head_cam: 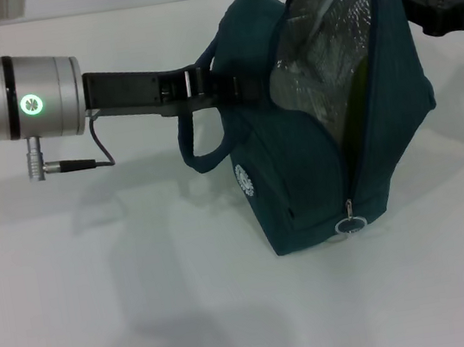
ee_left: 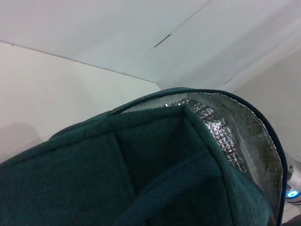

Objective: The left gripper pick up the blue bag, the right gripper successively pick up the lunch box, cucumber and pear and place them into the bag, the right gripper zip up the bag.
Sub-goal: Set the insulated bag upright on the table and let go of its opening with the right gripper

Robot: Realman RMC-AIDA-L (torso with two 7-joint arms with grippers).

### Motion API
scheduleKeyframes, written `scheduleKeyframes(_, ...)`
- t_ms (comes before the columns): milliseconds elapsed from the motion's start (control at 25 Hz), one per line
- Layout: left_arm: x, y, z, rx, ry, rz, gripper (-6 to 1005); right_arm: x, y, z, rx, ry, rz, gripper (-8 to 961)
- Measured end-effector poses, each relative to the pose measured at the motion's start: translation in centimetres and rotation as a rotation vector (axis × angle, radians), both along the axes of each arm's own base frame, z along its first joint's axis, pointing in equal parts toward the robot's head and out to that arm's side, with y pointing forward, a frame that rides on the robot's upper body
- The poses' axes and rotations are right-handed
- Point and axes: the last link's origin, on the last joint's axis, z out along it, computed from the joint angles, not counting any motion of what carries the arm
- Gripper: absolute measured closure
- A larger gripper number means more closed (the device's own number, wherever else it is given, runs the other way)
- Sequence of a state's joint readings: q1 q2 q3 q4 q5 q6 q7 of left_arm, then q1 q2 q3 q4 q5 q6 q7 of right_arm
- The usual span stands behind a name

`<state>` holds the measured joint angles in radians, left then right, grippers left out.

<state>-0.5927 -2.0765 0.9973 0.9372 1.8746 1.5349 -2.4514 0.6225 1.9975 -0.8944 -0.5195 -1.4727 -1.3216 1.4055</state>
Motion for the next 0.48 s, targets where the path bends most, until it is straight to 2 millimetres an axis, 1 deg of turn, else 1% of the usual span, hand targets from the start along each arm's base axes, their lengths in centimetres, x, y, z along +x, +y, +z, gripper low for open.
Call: scheduleKeyframes(480,-0.63,0.09,-0.23,0.010,-0.004,0.033,942,-0.11,0.12,0.08,0.003,-0.001,0.003,819)
